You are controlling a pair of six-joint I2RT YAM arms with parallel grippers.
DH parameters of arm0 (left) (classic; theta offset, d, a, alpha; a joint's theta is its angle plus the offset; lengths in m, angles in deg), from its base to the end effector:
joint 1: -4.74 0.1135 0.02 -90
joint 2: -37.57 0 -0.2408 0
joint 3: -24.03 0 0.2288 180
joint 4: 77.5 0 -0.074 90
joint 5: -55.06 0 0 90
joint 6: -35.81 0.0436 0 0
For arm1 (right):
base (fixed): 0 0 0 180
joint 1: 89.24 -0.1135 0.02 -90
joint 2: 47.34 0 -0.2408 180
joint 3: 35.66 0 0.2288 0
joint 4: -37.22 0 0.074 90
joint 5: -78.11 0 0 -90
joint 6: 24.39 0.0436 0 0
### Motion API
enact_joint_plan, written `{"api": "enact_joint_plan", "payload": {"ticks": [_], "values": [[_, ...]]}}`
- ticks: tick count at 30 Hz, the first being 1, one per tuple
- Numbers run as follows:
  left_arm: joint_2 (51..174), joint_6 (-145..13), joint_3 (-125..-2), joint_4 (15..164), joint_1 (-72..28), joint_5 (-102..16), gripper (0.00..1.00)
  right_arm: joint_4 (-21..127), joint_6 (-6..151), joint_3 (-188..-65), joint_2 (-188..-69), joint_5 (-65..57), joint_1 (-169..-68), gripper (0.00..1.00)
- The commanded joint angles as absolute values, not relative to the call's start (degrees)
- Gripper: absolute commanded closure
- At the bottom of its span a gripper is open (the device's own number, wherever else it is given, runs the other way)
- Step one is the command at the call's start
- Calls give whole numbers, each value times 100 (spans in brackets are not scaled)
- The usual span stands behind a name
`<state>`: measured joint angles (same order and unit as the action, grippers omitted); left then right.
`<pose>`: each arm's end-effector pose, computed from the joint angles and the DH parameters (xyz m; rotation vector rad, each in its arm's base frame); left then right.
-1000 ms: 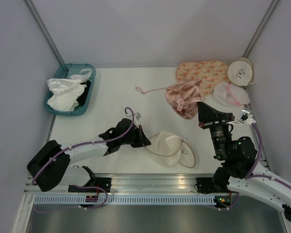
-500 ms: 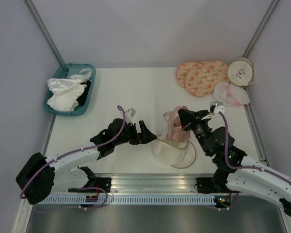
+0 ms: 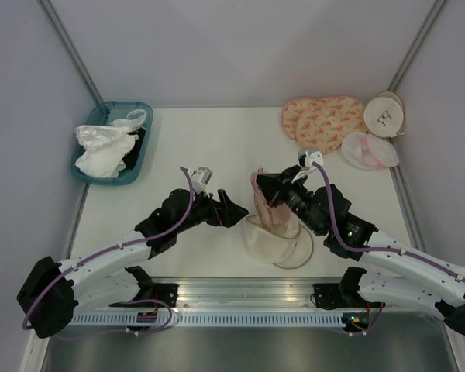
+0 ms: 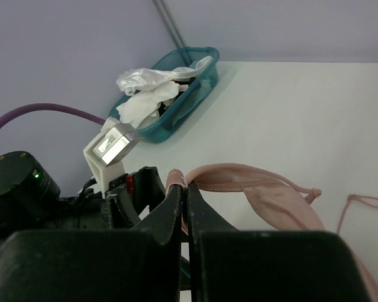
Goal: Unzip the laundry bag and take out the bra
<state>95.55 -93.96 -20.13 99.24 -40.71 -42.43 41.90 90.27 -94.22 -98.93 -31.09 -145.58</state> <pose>0.1549 -0.1654 0.2286 0.1986 2.0221 -1.1130 0.1298 0.1690 0.3346 -0.1630 1.5894 0.8612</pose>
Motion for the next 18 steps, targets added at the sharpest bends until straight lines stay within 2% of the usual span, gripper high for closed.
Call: {"api": "enact_joint_plan", "payload": {"ticks": [1, 9, 16, 18], "values": [[9531, -8638, -1957, 10538, -4088, -4083, 0, 4205, 8872, -9885, -9963, -2457, -14532, 100], [9997, -7417, -1105, 12919, -4088, -4373, 0, 4556, 9135, -10298, -10025, -1419, -14426, 100], [9971, -6957, -1104, 13212, -4079, -4259, 1, 5066, 9443, -10659, -10025, -733, -14303, 100], [9962, -6949, -1174, 13229, -4079, -4285, 5, 5110, 9513, -10659, -10042, -566, -14285, 100]]}}
